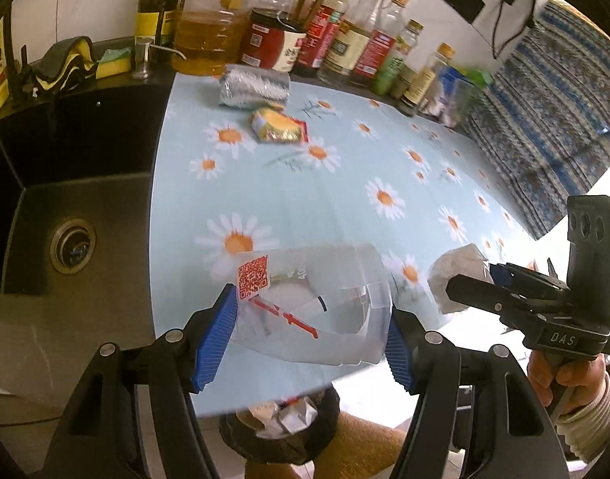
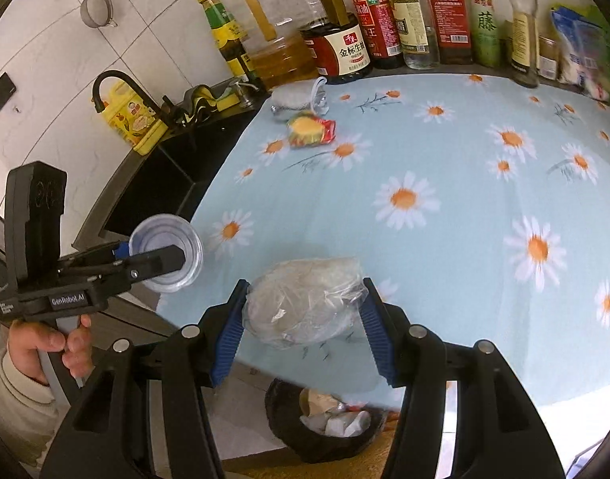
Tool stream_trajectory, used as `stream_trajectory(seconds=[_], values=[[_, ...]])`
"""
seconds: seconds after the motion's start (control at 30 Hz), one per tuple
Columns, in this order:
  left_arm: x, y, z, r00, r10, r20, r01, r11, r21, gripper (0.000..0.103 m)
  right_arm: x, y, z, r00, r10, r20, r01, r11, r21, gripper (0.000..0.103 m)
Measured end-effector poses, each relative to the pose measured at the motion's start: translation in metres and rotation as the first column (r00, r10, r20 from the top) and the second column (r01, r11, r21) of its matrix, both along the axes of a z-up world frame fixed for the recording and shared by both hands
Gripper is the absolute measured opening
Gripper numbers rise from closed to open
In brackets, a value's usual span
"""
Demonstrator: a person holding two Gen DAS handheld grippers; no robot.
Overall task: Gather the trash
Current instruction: 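Carry the plastic cup and clear bag down over the black bin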
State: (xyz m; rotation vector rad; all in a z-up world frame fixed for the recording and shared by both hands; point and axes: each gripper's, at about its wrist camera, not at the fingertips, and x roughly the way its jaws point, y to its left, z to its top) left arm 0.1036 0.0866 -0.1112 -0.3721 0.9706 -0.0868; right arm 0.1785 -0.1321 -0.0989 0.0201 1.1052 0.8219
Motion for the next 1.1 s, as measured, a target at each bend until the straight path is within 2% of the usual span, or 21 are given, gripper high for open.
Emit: stream_trajectory(seconds=[0.27,0.53,0.83,1.1], values=[[-0.041,-0.014,-0.005,0.996,-0.092,0.008,0.092,0.996,-0.003,0.065,-0.048,-0.003,-0.006,0.999,-0.048,-0.002,0.048,0.998,-0.03,0.056],[-0.069,-0.017,-0.017,0.995,-0.104,-0.011,0.104,0.995,-0.009,0.065,-0.081,-0.007,-0.022,0.997,-0.071,-0.043,0.068,0.996,-0.064,0.056],[-0.091,-0.024,-0.054,0.993,-0.084,-0.086,0.078,0.995,-0.067,0.065,-0.098,-0.011,-0.05,0.99,-0.074,-0.122,0.064,0.994,-0.088,0.056],[-0.1,-0.033,-0.089,0.981,-0.092,-0.173,0.078,0.993,-0.089,0.065,-0.111,-0.015,-0.077,0.979,-0.079,-0.19,0.056,0.991,-0.122,0.056]])
